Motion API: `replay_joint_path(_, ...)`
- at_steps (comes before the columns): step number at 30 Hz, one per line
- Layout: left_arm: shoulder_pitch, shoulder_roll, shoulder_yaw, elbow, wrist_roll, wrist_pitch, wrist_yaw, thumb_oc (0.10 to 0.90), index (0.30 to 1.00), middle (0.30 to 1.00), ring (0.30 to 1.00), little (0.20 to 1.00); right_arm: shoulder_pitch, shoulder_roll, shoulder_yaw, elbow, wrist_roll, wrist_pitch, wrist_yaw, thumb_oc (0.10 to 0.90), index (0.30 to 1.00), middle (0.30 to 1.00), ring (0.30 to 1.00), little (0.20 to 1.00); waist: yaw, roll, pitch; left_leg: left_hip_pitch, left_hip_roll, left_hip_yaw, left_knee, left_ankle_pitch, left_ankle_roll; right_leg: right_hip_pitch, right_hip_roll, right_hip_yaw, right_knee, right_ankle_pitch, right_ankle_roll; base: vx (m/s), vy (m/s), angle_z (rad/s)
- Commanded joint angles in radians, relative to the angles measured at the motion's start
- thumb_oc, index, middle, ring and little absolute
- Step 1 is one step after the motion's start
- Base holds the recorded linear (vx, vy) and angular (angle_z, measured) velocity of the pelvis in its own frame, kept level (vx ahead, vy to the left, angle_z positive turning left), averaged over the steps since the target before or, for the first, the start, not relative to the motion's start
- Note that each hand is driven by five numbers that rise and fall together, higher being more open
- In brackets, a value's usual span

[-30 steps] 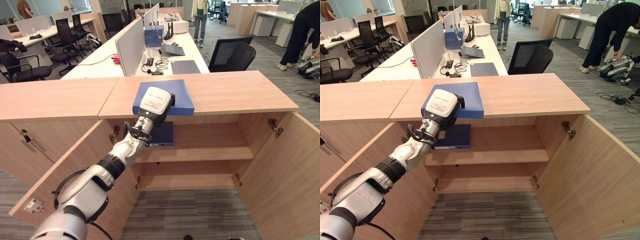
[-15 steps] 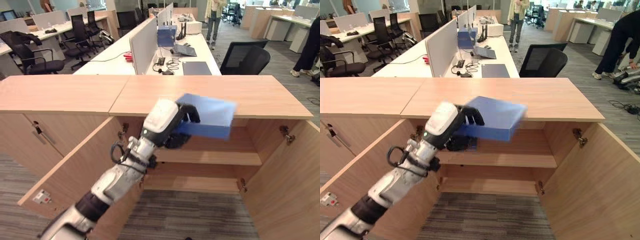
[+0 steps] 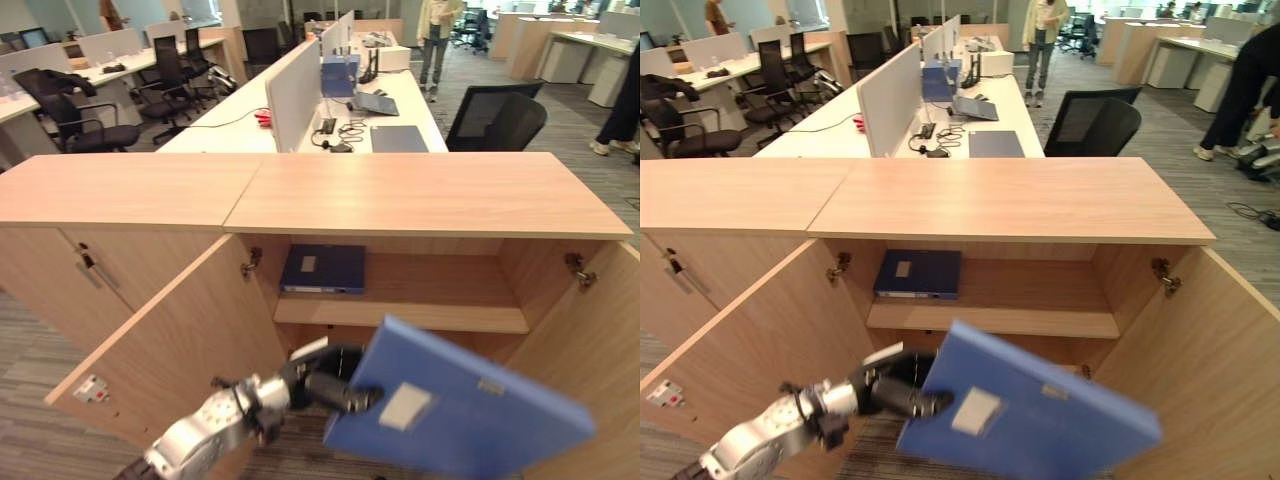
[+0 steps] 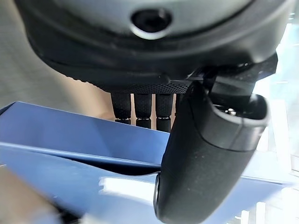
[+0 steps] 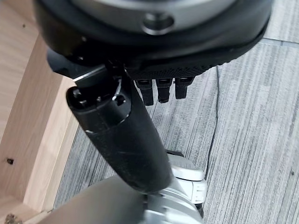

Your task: Put the empty folder in the office cabinet

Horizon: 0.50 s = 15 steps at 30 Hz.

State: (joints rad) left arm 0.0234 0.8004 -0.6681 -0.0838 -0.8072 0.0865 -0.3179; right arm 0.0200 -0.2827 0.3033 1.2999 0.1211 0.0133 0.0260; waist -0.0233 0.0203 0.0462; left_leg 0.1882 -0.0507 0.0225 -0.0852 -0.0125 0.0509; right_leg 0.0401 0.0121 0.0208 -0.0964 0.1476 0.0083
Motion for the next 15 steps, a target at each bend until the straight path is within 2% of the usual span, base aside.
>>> replay_joint_path(1,-0.114,0.086,0.165,-0.007,0.300,-0.179,0.023,0.400,0.300,0.300,0.300,0.300,-0.103,0.002,0.032,-0.025,0.024,-0.048,0.023,0.800,0.900,0.900,0.900,0.900,0.011,-0.011,0.000,-0.039,-0.030,-0.060,-0.002,-0.046,-0.021,0.113,0.018,-0.019,0.009,-0.158,0.062,0.01,0.005,0.06)
replay_joint_path(2,-0.113,0.085,0.166,-0.006,0.302,-0.180,0.023,0.400,0.300,0.300,0.300,0.300,-0.102,0.001,0.033,-0.026,0.024,-0.048,0.023,0.800,0.900,0.900,0.900,0.900,0.010,-0.011,0.000,-0.039,-0.030,-0.061,-0.002,-0.046,-0.021,0.113,0.018,-0.019,0.009,-0.158,0.062,0.01,0.002,0.07)
replay_joint_path(3,-0.109,0.079,0.166,0.049,0.386,-0.187,0.040,0.400,0.300,0.300,0.300,0.300,-0.108,-0.008,0.047,-0.063,0.026,-0.051,0.023,0.800,0.900,0.900,0.900,0.900,0.012,-0.012,0.000,-0.038,-0.029,-0.061,-0.002,-0.046,-0.022,0.113,0.017,-0.021,0.009,-0.160,0.061,0.01,0.001,0.05)
replay_joint_path(5,-0.060,0.071,0.201,0.107,0.381,-0.190,0.032,0.400,0.300,0.300,0.300,0.300,-0.100,-0.055,0.057,-0.240,0.052,-0.066,0.024,0.800,0.900,0.900,0.900,0.900,0.011,-0.012,0.001,-0.038,-0.029,-0.059,-0.002,-0.046,-0.022,0.112,0.017,-0.023,0.009,-0.163,0.063,0.01,0.001,0.02)
replay_joint_path(7,-0.038,0.069,0.219,0.114,0.374,-0.188,0.028,0.400,0.300,0.300,0.300,0.300,-0.088,-0.074,0.054,-0.303,0.062,-0.069,0.026,0.800,0.900,0.900,0.900,0.900,0.008,-0.011,0.002,-0.038,-0.028,-0.057,-0.002,-0.046,-0.022,0.113,0.016,-0.024,0.009,-0.163,0.063,0.01,0.008,-0.05)
replay_joint_path(8,-0.015,0.070,0.248,0.118,0.400,-0.191,0.034,0.400,0.300,0.300,0.300,0.300,-0.069,-0.099,0.036,-0.393,0.082,-0.076,0.031,0.800,0.900,0.900,0.900,0.900,0.009,-0.010,0.003,-0.038,-0.028,-0.057,-0.002,-0.046,-0.022,0.111,0.015,-0.023,0.009,-0.162,0.064,0.01,0.008,-0.03)
replay_joint_path(10,0.015,0.062,0.290,0.126,0.482,-0.190,0.055,0.400,0.300,0.300,0.300,0.300,-0.041,-0.134,0.016,-0.502,0.088,-0.082,0.030,0.800,0.900,0.900,0.900,0.900,0.007,-0.011,0.002,-0.037,-0.028,-0.057,-0.002,-0.048,-0.021,0.112,0.015,-0.022,0.009,-0.163,0.064,0.00,0.000,0.00)
replay_joint_path(11,0.046,0.036,0.351,0.159,0.631,-0.184,0.085,0.400,0.300,0.300,0.300,0.300,-0.009,-0.174,-0.008,-0.626,0.071,-0.087,0.039,0.800,0.900,0.900,0.900,0.900,0.009,-0.014,0.002,-0.035,-0.028,-0.058,-0.002,-0.051,-0.019,0.113,0.013,-0.024,0.009,-0.167,0.063,0.00,0.000,0.00)
replay_joint_path(12,0.049,0.034,0.352,0.158,0.633,-0.184,0.085,0.400,0.300,0.300,0.300,0.300,-0.006,-0.176,-0.008,-0.630,0.070,-0.084,0.039,0.800,0.900,0.900,0.900,0.900,0.008,-0.013,0.002,-0.035,-0.028,-0.058,-0.002,-0.051,-0.019,0.113,0.013,-0.024,0.009,-0.167,0.063,0.00,0.000,0.00)
replay_joint_path(13,0.086,0.000,0.416,0.173,0.740,-0.177,0.105,0.400,0.300,0.300,0.300,0.300,0.010,-0.227,-0.023,-0.749,-0.005,-0.082,0.040,0.800,0.900,0.900,0.900,0.900,0.012,-0.016,0.002,-0.033,-0.028,-0.058,-0.002,-0.054,-0.017,0.114,0.013,-0.025,0.009,-0.171,0.063,0.00,0.000,0.00)
replay_joint_path(15,0.115,-0.032,0.480,0.169,0.826,-0.179,0.123,0.400,0.300,0.300,0.300,0.300,0.017,-0.281,-0.037,-0.863,-0.110,-0.084,0.041,0.800,0.900,0.900,0.900,0.900,0.019,-0.019,0.004,-0.038,-0.029,-0.056,-0.002,-0.047,-0.016,0.110,0.012,-0.027,0.009,-0.166,0.061,0.00,0.000,0.00)
